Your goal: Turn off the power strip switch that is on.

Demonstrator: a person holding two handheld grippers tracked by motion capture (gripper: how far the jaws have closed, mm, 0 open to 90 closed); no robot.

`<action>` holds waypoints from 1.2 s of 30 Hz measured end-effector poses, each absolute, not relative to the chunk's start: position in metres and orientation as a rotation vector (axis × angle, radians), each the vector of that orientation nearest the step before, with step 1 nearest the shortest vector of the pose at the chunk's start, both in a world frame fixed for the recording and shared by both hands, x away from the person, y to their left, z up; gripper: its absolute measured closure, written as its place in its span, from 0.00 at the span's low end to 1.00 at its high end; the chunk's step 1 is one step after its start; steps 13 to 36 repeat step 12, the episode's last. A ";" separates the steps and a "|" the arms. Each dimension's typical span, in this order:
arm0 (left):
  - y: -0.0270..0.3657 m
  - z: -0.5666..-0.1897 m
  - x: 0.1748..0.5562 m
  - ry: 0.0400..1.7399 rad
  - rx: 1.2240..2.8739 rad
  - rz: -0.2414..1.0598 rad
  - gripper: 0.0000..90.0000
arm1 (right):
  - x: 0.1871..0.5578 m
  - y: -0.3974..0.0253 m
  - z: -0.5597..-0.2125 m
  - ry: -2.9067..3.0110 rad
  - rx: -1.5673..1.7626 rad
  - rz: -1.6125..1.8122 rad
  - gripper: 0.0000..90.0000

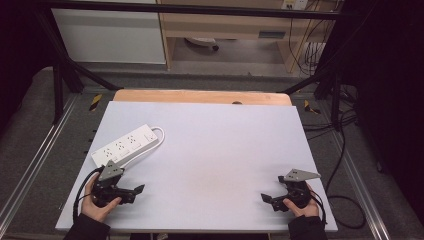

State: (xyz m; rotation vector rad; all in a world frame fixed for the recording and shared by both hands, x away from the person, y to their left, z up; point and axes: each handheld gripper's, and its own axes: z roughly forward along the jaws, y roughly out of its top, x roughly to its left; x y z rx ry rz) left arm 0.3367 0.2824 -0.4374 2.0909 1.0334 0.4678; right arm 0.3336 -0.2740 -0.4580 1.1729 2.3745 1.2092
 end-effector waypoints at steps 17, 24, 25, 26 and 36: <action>0.282 -0.441 0.335 1.027 2.106 0.459 0.05 | 0.334 -0.274 -0.458 2.375 1.177 1.208 0.01; 0.282 -0.441 0.335 1.027 2.106 0.459 0.05 | 0.334 -0.274 -0.458 2.375 1.177 1.208 0.01; 0.282 -0.441 0.335 1.027 2.106 0.459 0.05 | 0.334 -0.274 -0.458 2.375 1.177 1.208 0.01; 0.282 -0.441 0.335 1.027 2.106 0.459 0.05 | 0.334 -0.274 -0.458 2.375 1.177 1.208 0.01; 0.282 -0.441 0.335 1.027 2.106 0.459 0.05 | 0.334 -0.274 -0.458 2.375 1.177 1.208 0.01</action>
